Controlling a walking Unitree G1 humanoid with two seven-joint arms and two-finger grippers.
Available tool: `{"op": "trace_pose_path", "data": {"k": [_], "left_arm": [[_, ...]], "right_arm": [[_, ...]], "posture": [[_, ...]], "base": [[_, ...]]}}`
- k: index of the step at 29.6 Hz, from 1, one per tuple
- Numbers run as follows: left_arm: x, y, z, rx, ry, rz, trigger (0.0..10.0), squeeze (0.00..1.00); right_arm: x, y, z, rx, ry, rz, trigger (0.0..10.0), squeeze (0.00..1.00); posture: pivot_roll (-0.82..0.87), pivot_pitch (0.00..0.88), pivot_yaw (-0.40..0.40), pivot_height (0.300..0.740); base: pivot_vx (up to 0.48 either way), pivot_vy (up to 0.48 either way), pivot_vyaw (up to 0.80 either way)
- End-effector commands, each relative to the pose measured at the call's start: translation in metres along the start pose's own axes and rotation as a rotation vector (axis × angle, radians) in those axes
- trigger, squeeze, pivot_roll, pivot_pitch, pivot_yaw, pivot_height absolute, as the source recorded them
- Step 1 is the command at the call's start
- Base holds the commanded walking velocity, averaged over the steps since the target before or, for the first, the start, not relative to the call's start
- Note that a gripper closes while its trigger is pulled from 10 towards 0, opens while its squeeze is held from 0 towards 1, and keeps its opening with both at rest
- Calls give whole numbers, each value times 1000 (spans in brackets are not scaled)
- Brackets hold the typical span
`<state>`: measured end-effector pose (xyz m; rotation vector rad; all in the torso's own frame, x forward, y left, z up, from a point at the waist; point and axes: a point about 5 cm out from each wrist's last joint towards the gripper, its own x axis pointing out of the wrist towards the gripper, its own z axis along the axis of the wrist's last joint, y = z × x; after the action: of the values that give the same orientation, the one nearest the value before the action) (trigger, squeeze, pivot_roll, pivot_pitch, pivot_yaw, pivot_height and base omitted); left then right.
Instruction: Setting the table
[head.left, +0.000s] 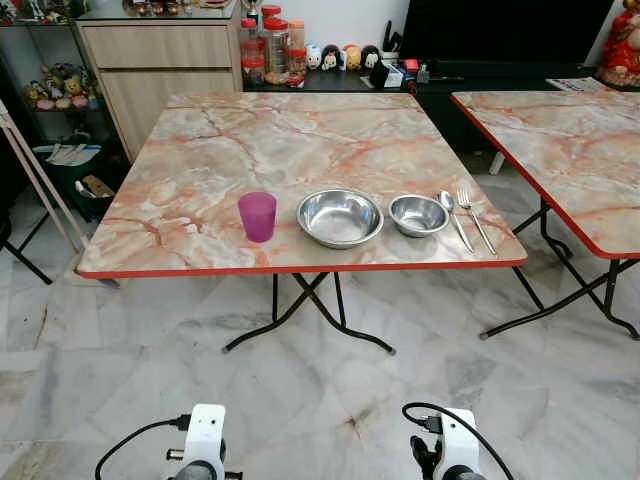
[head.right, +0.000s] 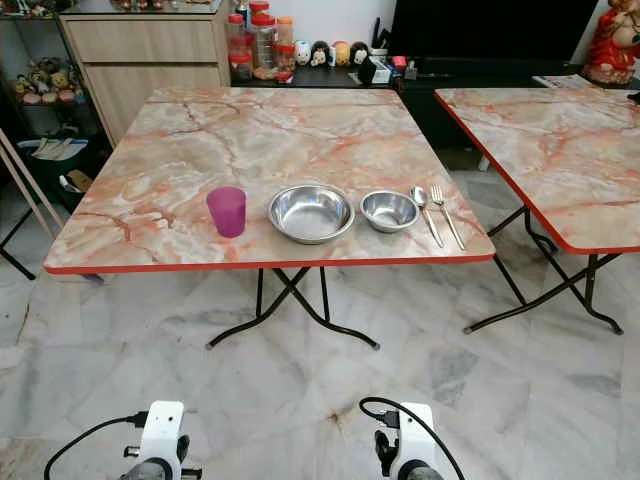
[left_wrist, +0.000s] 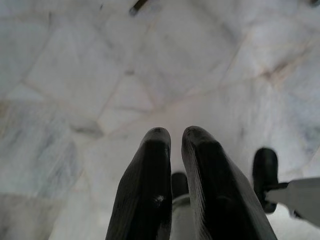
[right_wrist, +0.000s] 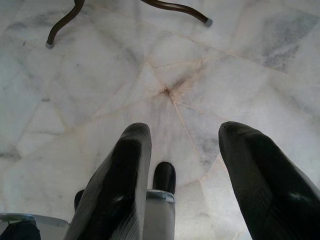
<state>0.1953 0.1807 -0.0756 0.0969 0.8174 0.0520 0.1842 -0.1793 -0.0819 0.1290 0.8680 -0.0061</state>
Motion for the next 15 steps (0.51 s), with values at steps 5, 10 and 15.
{"op": "trace_pose_path", "data": {"k": [5,10,15], "left_arm": [[-1,9,-8,27,43,33,10000,0],[0,10,-4,25,40,41,10000,0],[0,11,-3,27,40,46,10000,0]], "right_arm": [[1,-2,5,-9,-14,-5,10000,0],[1,-3,5,-6,-13,-13,10000,0],[0,-4,4,-1,-11,-19,10000,0]], "posture": [[55,0,-54,740],[56,0,-56,740],[57,0,-57,740]], "base": [[0,-112,0],[0,-383,0],[0,-425,0]]}}
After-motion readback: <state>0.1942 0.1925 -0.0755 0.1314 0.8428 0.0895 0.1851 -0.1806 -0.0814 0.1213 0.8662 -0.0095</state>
